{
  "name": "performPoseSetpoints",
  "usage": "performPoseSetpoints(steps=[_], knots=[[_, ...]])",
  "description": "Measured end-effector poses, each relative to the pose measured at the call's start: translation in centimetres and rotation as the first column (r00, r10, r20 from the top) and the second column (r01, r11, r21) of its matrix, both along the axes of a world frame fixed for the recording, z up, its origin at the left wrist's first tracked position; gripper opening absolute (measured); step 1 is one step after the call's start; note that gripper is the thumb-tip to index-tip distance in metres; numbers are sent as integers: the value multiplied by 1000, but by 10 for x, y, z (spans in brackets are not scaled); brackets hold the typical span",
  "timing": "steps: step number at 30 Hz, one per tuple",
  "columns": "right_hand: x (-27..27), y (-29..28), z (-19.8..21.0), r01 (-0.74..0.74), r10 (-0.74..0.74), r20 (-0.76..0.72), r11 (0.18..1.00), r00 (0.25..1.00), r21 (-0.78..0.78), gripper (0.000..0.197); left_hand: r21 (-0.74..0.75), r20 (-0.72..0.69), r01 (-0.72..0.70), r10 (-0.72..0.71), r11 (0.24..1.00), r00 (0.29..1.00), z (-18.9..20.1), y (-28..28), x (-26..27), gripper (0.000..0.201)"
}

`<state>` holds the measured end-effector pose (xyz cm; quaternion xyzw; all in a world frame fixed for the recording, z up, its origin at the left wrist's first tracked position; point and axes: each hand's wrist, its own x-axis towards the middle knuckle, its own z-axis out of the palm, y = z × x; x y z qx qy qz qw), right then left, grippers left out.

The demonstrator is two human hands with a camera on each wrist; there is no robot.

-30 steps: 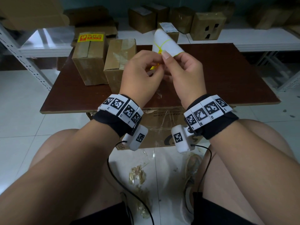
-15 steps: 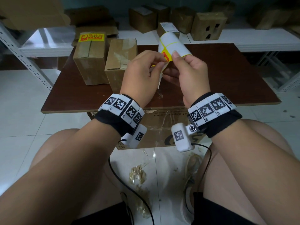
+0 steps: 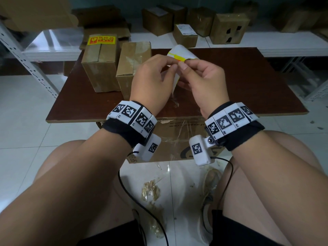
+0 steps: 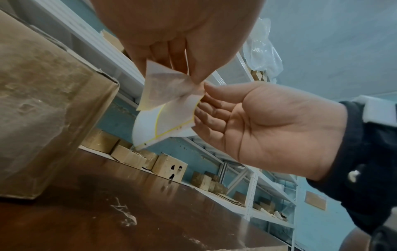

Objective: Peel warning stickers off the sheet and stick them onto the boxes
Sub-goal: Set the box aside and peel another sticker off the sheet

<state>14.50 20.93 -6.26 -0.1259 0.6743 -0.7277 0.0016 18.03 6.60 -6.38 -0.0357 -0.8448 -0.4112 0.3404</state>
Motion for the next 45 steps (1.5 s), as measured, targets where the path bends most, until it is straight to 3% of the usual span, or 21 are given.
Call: performPoseSetpoints(steps=[7,15,21,26,30,36,42,45], knots=[[-2,1,-4,72,-53,-123,986,991,152,9,53,71,-3,-1,999,997,1,-1,0,21],[-2,2,-3,101,-78,-125,976,989,191,16,162,131,7,-29,987,991,3,-2,-1,18],[-1,1,-3,80,-65,-101,985,993,154,13,226,126,17,-47,974,991,4,-3,-1,18],[3,0,3,-4,4,5,1000,1000,12,26,170,75,77,-90,982,993,3,2,2,19],[2,-2,5,42,-41,47,998,998,-38,20,125,51,67,-74,990,996,2,3,2,18],[4,-5,8,51,-41,94,994,995,-101,20,212,79,40,-58,976,995,1,2,-2,16],[1,-6,5,98,-92,79,991,993,-86,25,391,76,53,-90,919,993,3,5,-3,12],[2,-5,6,95,-91,59,993,994,-66,19,372,57,61,-88,926,994,5,8,0,15]])
